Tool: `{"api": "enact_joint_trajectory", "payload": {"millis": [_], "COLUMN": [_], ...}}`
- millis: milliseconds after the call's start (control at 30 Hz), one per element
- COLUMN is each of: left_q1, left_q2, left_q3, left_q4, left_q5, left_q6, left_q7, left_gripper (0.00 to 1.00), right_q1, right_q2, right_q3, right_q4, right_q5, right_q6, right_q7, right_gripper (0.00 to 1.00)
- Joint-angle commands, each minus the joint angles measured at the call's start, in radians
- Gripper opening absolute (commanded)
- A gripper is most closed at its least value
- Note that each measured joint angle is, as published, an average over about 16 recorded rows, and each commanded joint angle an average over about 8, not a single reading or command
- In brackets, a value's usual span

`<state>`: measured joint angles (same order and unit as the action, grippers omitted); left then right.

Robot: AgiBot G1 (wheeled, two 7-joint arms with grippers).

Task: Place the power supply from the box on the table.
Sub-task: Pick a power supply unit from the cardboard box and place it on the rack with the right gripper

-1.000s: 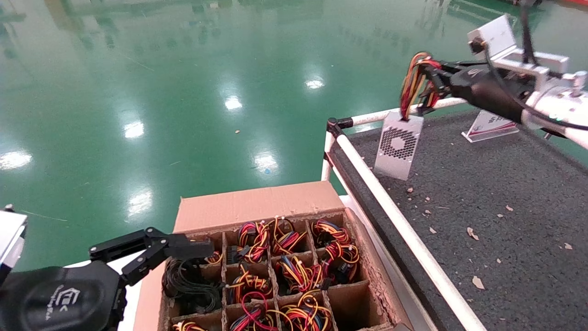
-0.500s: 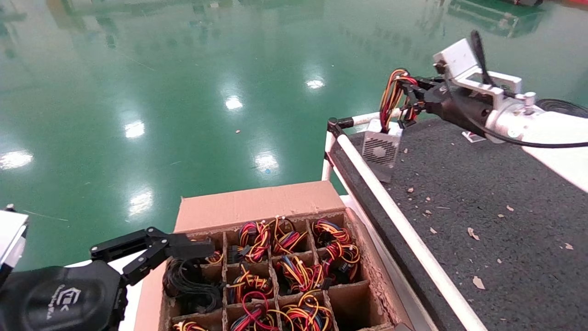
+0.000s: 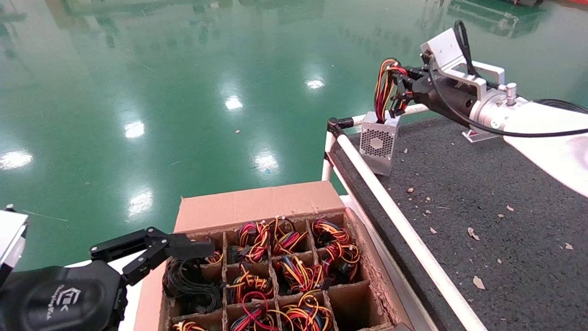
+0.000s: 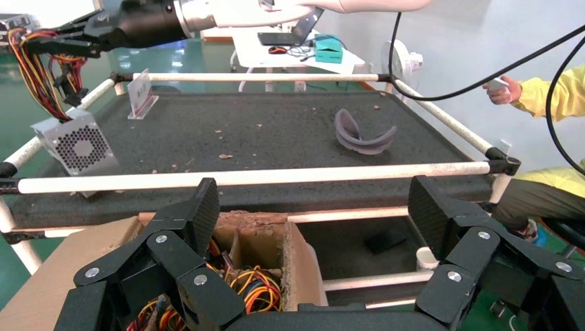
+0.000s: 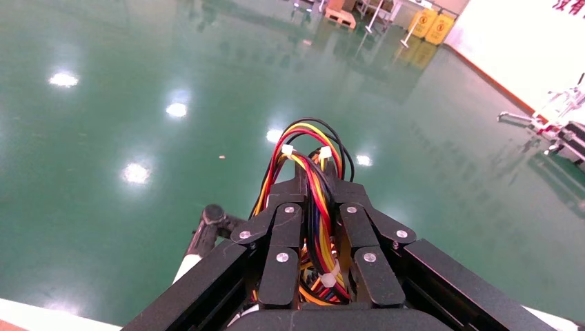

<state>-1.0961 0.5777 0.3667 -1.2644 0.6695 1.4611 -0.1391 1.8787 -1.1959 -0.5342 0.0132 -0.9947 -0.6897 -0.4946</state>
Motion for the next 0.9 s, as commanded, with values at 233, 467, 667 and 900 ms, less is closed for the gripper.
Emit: {"api": "enact_joint_trajectory", "payload": {"millis": [233, 467, 667, 900], "left_q1": [0.0, 0.0, 0.0, 0.0], "left_q2": [0.0, 0.0, 0.0, 0.0], "left_q3": [0.0, 0.0, 0.0, 0.0], "left_q4": [0.0, 0.0, 0.0, 0.0], "left_q5": [0.0, 0.0, 0.0, 0.0], "left_q6": [0.0, 0.0, 0.0, 0.0], "left_q7": [0.0, 0.0, 0.0, 0.0], "left_gripper": [1.0, 1.0, 1.0, 1.0], "right_q1": [0.006, -0.02, -0.033, -0.038], "right_q2": [-0.011, -0.023, -0.024, -0.024], "right_q3": [0.003, 0.003, 0.003, 0.002], "right_q4": [-0.004, -0.014, -0.016, -0.016], "right_q5": [0.005, 0.003, 0.004, 0.004], "right_q6": [0.018, 0.017, 0.016, 0.015], "right_q7": [-0.017, -0.025, -0.028, -0.031], "right_gripper": [0.0, 0.0, 0.4, 1.0]}}
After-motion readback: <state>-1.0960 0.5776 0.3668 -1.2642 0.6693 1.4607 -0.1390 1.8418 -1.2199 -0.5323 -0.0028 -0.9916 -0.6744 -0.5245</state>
